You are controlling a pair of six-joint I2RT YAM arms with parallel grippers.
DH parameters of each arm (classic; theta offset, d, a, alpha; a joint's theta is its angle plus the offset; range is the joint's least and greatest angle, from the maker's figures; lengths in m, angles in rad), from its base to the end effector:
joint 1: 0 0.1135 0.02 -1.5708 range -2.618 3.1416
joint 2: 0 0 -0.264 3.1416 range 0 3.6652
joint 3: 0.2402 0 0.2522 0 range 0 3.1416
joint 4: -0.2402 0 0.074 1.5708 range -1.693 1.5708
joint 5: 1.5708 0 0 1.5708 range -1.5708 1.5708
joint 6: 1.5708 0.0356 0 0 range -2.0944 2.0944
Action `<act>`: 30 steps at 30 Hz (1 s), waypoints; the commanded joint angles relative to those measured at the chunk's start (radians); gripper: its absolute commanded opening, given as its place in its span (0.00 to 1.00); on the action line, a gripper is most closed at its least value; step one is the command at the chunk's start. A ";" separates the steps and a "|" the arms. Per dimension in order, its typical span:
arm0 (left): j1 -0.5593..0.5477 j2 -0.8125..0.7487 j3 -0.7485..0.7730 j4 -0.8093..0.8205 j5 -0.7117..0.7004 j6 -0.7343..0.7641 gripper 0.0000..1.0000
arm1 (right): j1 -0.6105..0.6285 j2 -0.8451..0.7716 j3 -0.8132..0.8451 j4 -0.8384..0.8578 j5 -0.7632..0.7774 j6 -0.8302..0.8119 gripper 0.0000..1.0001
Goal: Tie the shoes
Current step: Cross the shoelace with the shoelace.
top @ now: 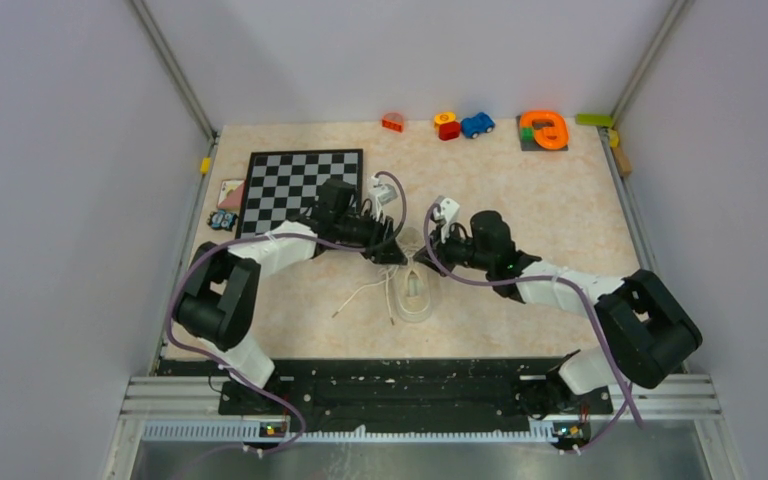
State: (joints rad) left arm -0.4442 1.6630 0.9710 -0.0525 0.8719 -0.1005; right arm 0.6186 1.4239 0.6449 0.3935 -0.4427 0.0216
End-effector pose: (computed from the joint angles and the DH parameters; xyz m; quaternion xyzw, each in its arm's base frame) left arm 0.2975 -0.1718 0.2006 0.3090 0.7890 -0.4704 0.2465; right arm 0.2325 0.1842 0.2053 -0.3552 0.7374 0.3443 0.4600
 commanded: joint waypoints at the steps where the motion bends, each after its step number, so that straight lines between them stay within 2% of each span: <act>1: -0.016 0.002 0.061 0.022 -0.007 0.044 0.52 | -0.015 -0.034 -0.008 0.142 -0.034 0.039 0.00; 15: -0.034 0.044 0.095 0.011 0.008 0.073 0.48 | -0.042 -0.021 -0.034 0.225 -0.074 0.091 0.00; 20: -0.037 0.057 0.109 -0.003 0.010 0.081 0.31 | -0.048 -0.018 -0.034 0.234 -0.077 0.099 0.00; 22: -0.037 0.053 0.107 -0.003 0.008 0.082 0.17 | -0.053 -0.016 -0.034 0.234 -0.076 0.101 0.00; 24: -0.036 0.047 0.107 0.002 0.003 0.076 0.12 | -0.060 -0.016 -0.034 0.235 -0.071 0.110 0.00; 25: -0.037 0.046 0.108 0.002 0.004 0.072 0.15 | -0.065 -0.016 -0.034 0.237 -0.068 0.115 0.00; 27: -0.037 0.043 0.111 0.004 0.004 0.062 0.30 | -0.072 -0.018 -0.036 0.242 -0.066 0.125 0.00; 30: -0.037 0.039 0.113 0.008 0.001 0.058 0.42 | -0.077 -0.019 -0.045 0.258 -0.077 0.133 0.00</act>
State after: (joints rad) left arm -0.4797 1.7138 1.0466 -0.0677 0.8696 -0.0429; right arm 0.5598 1.4242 0.5999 0.5159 -0.4877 0.1318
